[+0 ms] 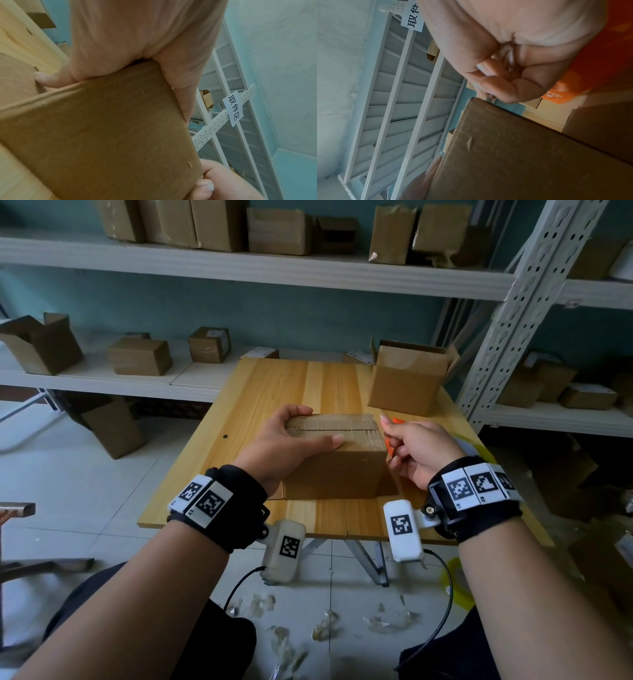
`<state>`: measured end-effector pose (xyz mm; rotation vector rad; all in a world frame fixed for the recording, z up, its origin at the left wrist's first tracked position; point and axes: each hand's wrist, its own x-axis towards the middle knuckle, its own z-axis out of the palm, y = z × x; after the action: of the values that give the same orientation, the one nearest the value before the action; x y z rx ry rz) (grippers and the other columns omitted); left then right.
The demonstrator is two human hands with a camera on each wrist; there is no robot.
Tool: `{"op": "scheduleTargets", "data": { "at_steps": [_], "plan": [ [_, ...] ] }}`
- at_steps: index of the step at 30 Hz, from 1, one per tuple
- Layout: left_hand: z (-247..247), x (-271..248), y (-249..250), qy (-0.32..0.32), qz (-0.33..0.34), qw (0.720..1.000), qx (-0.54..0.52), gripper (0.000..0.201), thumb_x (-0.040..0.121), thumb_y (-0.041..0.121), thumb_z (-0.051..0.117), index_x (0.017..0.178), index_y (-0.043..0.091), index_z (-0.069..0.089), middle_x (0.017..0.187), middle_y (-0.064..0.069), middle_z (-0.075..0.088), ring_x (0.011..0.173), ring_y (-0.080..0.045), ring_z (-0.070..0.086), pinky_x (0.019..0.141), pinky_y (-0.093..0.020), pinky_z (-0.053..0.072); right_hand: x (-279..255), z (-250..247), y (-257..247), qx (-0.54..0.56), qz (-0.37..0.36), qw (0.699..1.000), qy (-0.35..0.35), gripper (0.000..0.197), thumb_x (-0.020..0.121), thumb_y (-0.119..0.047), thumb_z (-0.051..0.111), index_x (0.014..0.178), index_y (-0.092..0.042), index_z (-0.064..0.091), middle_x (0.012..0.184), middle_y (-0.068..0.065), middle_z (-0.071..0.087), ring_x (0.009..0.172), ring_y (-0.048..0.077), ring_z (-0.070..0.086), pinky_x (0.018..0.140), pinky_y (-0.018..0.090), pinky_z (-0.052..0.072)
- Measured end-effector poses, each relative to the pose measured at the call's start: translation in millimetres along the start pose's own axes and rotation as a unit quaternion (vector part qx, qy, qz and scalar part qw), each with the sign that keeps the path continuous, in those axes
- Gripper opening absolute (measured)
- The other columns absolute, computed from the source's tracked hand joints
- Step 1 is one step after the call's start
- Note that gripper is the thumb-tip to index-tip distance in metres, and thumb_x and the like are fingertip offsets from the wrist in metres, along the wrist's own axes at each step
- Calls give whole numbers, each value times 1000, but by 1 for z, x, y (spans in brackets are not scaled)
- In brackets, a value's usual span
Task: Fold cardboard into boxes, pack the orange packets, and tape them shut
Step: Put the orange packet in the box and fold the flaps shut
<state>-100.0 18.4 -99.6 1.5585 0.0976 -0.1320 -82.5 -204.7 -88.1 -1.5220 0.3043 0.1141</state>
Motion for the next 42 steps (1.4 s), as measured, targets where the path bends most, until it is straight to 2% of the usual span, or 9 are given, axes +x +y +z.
{"op": "scheduleTargets", "data": {
  "at_steps": [6, 12, 19, 24, 26, 30, 36, 40, 42],
  "plan": [
    [0, 1, -1, 4, 0, 1000, 3, 70, 63, 27, 99, 123, 32, 63, 128, -5, 61, 115, -28, 65, 89, -43, 64, 2, 0, 1, 9, 4, 1000, -4, 24, 96, -29, 77, 100, -6, 68, 65, -1, 49, 50, 8, 42, 44, 22, 46],
    [0, 1, -1, 1, 2, 1000, 2, 67, 68, 23, 98, 124, 30, 62, 128, -5, 61, 113, -27, 65, 83, -38, 64, 5, 0, 2, 40, 19, 999, -13, 20, 96, -25, 77, 91, -9, 67, 66, -1, 47, 48, 8, 39, 42, 22, 45],
    [0, 2, -1, -3, 2, 1000, -6, 66, 69, 22, 97, 125, 30, 62, 128, -5, 60, 113, -26, 65, 81, -36, 64, 10, -1, 5, 48, 33, 998, -30, 21, 97, -28, 75, 92, -14, 60, 60, -3, 48, 49, 8, 38, 41, 23, 45],
    [-1, 2, -1, -4, -2, 1000, -9, 71, 63, 27, 99, 124, 31, 62, 129, -5, 60, 114, -28, 65, 89, -44, 65, 12, 1, 9, 45, 36, 998, -38, 20, 98, -31, 74, 98, -14, 64, 62, -3, 50, 51, 10, 44, 44, 23, 46],
    [-1, 2, 0, -6, -5, 1000, -12, 76, 58, 30, 98, 125, 31, 62, 130, -6, 60, 115, -29, 66, 89, -45, 65, 13, 1, 10, 49, 46, 997, -41, 21, 97, -32, 74, 101, -13, 66, 67, -1, 52, 53, 10, 47, 44, 23, 46],
    [0, 1, 1, -6, -5, 1000, -14, 74, 61, 29, 98, 125, 31, 62, 130, -6, 59, 115, -30, 65, 91, -48, 64, 15, 0, 11, 56, 65, 995, -53, 24, 97, -34, 74, 107, -14, 66, 69, -1, 51, 52, 11, 48, 43, 23, 46],
    [0, -1, 1, -3, -2, 1000, -12, 83, 50, 36, 99, 124, 31, 63, 132, -7, 59, 117, -31, 65, 93, -51, 64, 15, 0, 11, 70, 76, 993, -58, 27, 97, -34, 72, 114, -13, 67, 70, -1, 55, 51, 10, 54, 43, 21, 46],
    [1, -1, 0, 3, 3, 1000, -9, 88, 44, 39, 99, 124, 32, 63, 132, -7, 60, 117, -31, 65, 93, -51, 64, 14, 0, 12, 78, 79, 992, -59, 21, 98, -33, 71, 97, -13, 69, 66, -2, 57, 45, 8, 55, 43, 20, 46],
    [1, -1, 0, 1, 2, 1000, -8, 86, 46, 39, 99, 124, 31, 63, 130, -7, 60, 116, -30, 65, 94, -50, 64, 11, 1, 11, 83, 87, 991, -60, 21, 100, -34, 69, 93, -15, 69, 60, -4, 56, 46, 8, 53, 48, 19, 43]
  ]
}}
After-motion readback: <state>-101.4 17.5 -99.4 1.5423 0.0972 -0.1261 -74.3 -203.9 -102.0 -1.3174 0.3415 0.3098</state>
